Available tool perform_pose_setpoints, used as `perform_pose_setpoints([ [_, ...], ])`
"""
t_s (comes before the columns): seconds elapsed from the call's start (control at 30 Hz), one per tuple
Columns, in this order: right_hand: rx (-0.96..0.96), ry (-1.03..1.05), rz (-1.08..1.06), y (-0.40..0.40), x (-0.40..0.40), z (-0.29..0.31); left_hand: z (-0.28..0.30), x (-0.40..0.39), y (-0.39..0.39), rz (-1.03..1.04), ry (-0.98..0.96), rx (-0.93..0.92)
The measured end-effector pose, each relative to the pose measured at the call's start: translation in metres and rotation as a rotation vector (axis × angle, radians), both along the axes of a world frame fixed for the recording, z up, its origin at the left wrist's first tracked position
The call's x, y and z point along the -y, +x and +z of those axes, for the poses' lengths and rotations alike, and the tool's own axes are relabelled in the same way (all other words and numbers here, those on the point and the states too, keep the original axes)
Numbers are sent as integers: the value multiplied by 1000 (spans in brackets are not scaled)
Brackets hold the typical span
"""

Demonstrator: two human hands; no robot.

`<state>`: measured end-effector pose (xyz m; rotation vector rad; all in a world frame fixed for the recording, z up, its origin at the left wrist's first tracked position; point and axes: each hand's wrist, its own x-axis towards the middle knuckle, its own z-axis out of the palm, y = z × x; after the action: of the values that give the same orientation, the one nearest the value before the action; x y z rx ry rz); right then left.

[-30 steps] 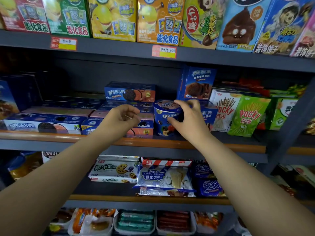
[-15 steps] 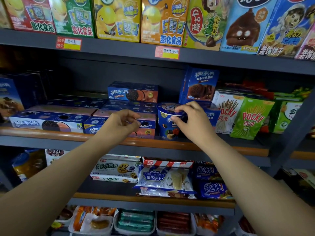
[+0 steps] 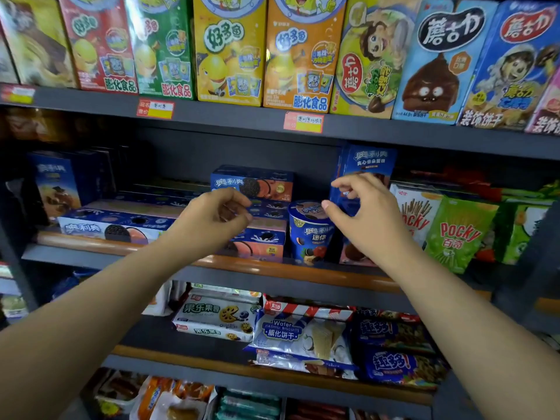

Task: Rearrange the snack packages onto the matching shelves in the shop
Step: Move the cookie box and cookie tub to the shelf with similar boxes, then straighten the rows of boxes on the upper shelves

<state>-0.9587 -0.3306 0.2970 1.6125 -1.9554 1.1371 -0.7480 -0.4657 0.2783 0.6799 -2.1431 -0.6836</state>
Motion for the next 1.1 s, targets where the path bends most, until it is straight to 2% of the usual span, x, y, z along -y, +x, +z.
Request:
perform_pose_setpoints([
  [0.13,131,8,138,10,-4,26,30,-7,7,27,-89,-60],
  [0.27,178,-6,266,17,-8,60,59,-12,14,32,-169,-100],
  [0.43,118,-100,387,31,-13,135,129,-10,29,65,-321,-186],
  [0.57,16,-278,399,48,0,206,200,-2,47,94,-464,-251],
  [0.73,-79,-452,256,78,27,289,276,22,73,127,-580,-343],
  [0.87,-127,-440,16,104,63,335,316,51,96,247,-731,-321],
  [0.97,-54,-380,-143,120,86,355,333,73,110,320,-781,-263],
  [1.1,114,-303,-248,129,103,369,348,97,113,344,-747,-151],
])
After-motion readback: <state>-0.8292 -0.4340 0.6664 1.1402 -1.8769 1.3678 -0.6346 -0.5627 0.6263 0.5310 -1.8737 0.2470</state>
